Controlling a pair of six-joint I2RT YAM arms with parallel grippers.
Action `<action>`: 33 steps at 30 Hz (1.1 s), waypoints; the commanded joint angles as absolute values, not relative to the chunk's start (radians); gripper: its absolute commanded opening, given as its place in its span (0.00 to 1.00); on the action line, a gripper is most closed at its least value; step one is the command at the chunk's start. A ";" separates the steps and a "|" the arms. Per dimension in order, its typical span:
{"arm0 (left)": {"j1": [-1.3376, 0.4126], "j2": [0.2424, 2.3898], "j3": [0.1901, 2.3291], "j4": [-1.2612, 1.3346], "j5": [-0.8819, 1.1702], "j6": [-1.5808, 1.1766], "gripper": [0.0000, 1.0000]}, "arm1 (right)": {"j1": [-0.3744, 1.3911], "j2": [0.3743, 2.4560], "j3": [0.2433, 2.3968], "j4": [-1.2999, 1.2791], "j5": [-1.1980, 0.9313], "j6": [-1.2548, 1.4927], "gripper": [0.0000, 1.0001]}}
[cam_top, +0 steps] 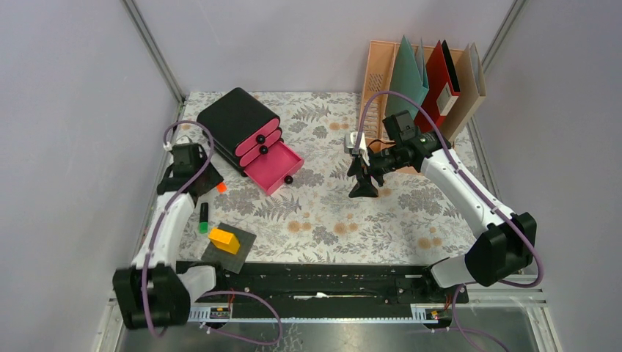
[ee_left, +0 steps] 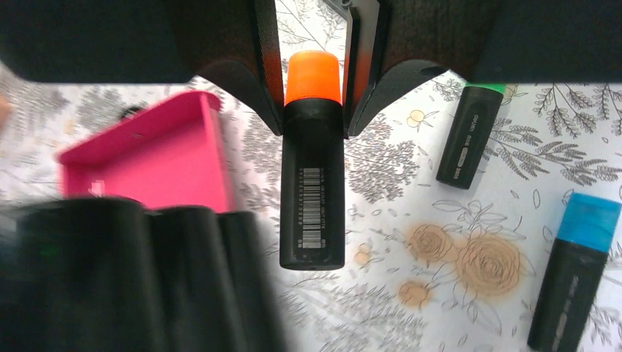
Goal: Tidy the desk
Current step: Pick up the stationery from the center of the board, then place the stationery in the drawer.
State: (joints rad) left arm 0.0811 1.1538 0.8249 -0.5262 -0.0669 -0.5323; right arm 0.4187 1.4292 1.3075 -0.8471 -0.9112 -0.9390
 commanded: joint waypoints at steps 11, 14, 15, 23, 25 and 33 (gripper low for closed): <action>0.043 0.823 0.815 -0.360 0.354 -0.391 0.00 | 0.413 1.405 1.304 -0.847 -0.951 -0.954 0.74; -0.051 0.883 0.838 -0.325 0.338 -0.370 0.00 | 0.414 1.408 1.304 -0.847 -0.950 -0.956 0.74; -0.096 0.909 0.846 -0.320 0.307 -0.357 0.00 | 0.414 1.411 1.304 -0.848 -0.949 -0.956 0.74; -0.400 1.162 0.931 -0.285 -0.025 -0.225 0.00 | 0.413 1.421 1.301 -0.847 -0.937 -0.960 0.74; -0.439 1.230 0.936 -0.260 -0.089 -0.198 0.00 | 0.414 1.422 1.301 -0.847 -0.936 -0.960 0.74; -0.500 1.469 1.031 -0.242 -0.275 -0.108 0.05 | 0.414 1.428 1.301 -0.847 -0.927 -0.960 0.74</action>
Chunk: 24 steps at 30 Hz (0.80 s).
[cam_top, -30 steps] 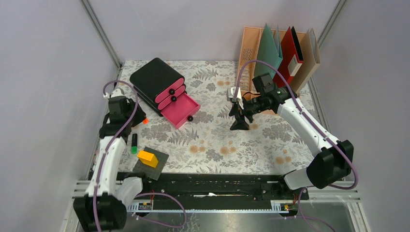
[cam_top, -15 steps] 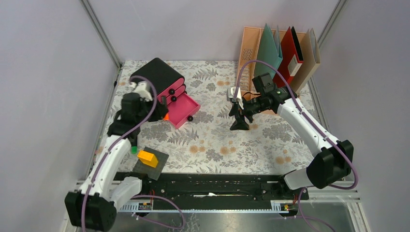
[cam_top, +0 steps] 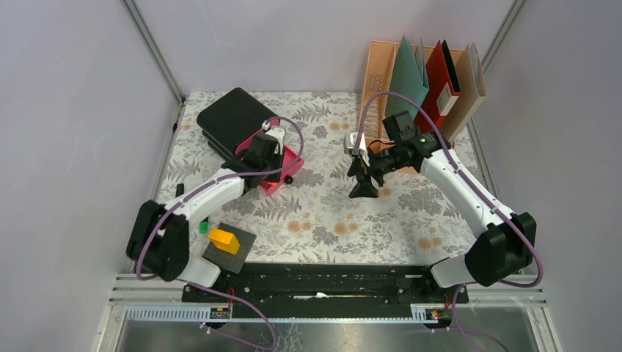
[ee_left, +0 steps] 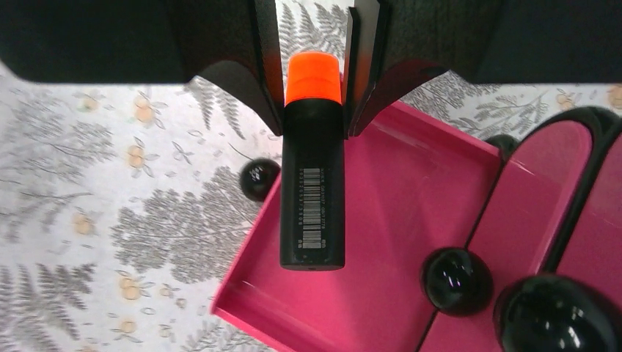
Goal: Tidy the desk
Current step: Place the stationery in the drawer.
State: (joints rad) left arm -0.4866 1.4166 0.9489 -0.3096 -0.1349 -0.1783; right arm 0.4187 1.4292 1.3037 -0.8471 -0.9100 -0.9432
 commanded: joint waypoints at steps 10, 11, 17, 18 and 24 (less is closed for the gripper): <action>-0.546 1.548 1.114 -0.297 -0.408 -0.087 0.60 | 0.413 1.427 1.301 -0.847 -0.917 -0.960 0.74; -0.551 1.534 1.116 -0.298 -0.403 -0.087 0.63 | 0.413 1.427 1.301 -0.846 -0.917 -0.959 0.74; -0.551 1.375 1.112 -0.304 -0.369 -0.117 0.70 | 0.414 1.420 1.301 -0.848 -0.916 -0.960 0.74; -0.549 1.333 1.099 -0.296 -0.372 -0.120 0.72 | 0.413 1.419 1.301 -0.847 -0.917 -0.961 0.74; -0.425 1.090 0.987 -0.280 -0.310 -0.189 0.95 | 0.414 1.415 1.299 -0.846 -0.922 -0.963 0.74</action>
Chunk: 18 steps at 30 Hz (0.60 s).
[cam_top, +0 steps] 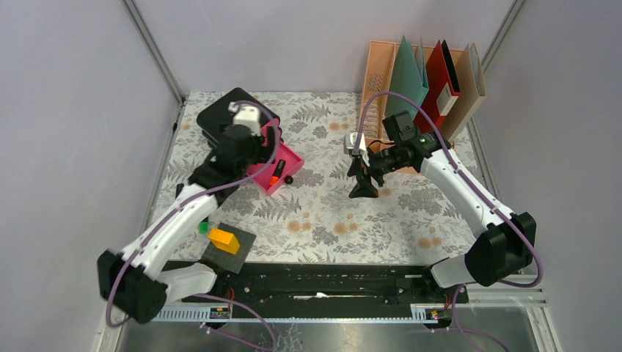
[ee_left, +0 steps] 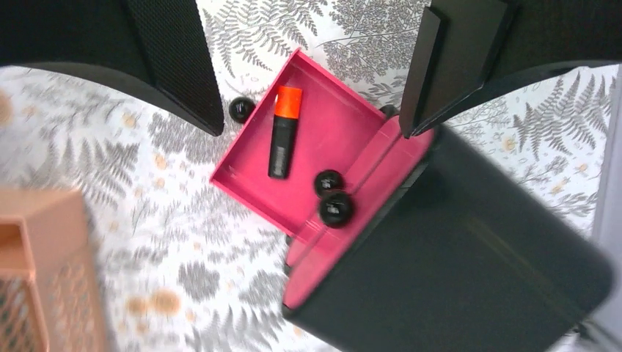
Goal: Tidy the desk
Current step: Place the stationery in the drawer.
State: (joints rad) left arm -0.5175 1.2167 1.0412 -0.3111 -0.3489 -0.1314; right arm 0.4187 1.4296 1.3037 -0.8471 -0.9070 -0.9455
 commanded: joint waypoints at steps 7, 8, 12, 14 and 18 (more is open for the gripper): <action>0.017 0.953 0.913 -0.335 -0.106 -0.291 0.99 | 0.414 1.410 1.299 -0.847 -0.931 -0.963 0.74; 0.082 0.966 0.918 -0.358 -0.083 -0.303 0.99 | 0.413 1.410 1.300 -0.847 -0.932 -0.963 0.74; 0.327 1.091 0.950 -0.452 0.030 -0.328 0.99 | 0.414 1.413 1.298 -0.848 -0.936 -0.966 0.74; 0.366 1.153 0.966 -0.478 -0.007 -0.328 0.99 | 0.414 1.413 1.298 -0.847 -0.930 -0.968 0.74; 0.391 1.249 0.963 -0.435 -0.059 -0.354 0.99 | 0.414 1.423 1.299 -0.848 -0.927 -0.965 0.74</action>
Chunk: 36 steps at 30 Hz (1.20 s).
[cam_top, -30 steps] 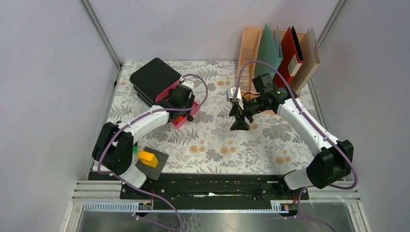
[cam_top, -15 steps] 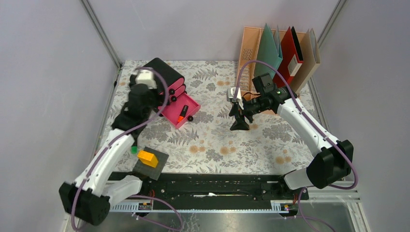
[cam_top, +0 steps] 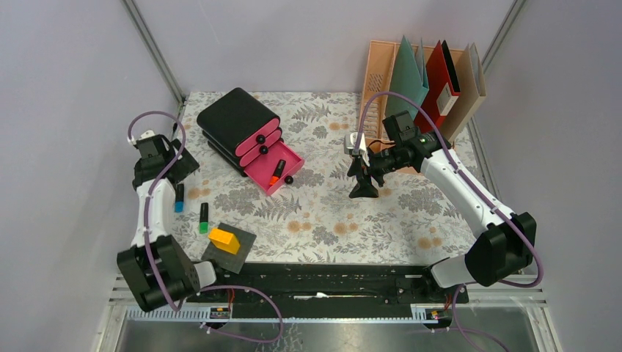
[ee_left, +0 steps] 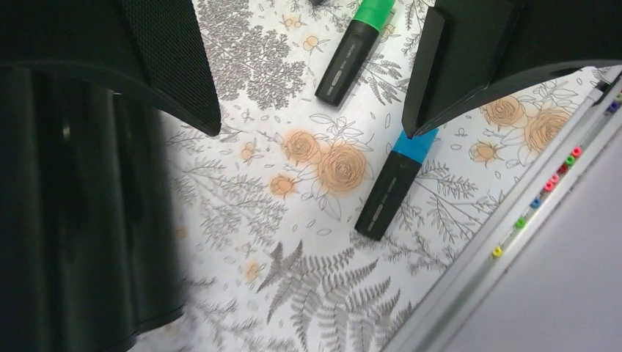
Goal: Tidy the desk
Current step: Place the stationery in the drawer, then pick up the stationery from the corner of the board.
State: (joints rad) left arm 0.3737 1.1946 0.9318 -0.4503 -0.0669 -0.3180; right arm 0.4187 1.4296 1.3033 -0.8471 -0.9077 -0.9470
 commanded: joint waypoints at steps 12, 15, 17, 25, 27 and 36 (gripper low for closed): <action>0.422 1.527 0.987 -0.373 -0.125 -0.209 0.99 | 0.413 1.462 1.307 -0.847 -0.920 -0.944 0.74; 0.432 1.557 0.986 -0.364 -0.107 -0.201 0.95 | 0.413 1.459 1.304 -0.847 -0.922 -0.948 0.74; 0.450 1.576 0.991 -0.367 -0.104 -0.210 0.90 | 0.414 1.457 1.304 -0.847 -0.923 -0.949 0.74; 0.519 1.649 1.002 -0.368 -0.048 -0.239 0.77 | 0.414 1.453 1.301 -0.847 -0.932 -0.951 0.74; 0.524 1.668 1.005 -0.369 -0.027 -0.241 0.72 | 0.414 1.452 1.301 -0.848 -0.933 -0.951 0.74; 0.541 1.744 1.026 -0.393 0.030 -0.250 0.57 | 0.414 1.455 1.302 -0.847 -0.936 -0.950 0.74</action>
State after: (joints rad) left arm 0.5289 1.7050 0.9913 -0.4015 -0.0303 -0.2405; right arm 0.4179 1.4616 1.3033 -0.8467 -0.9077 -0.9455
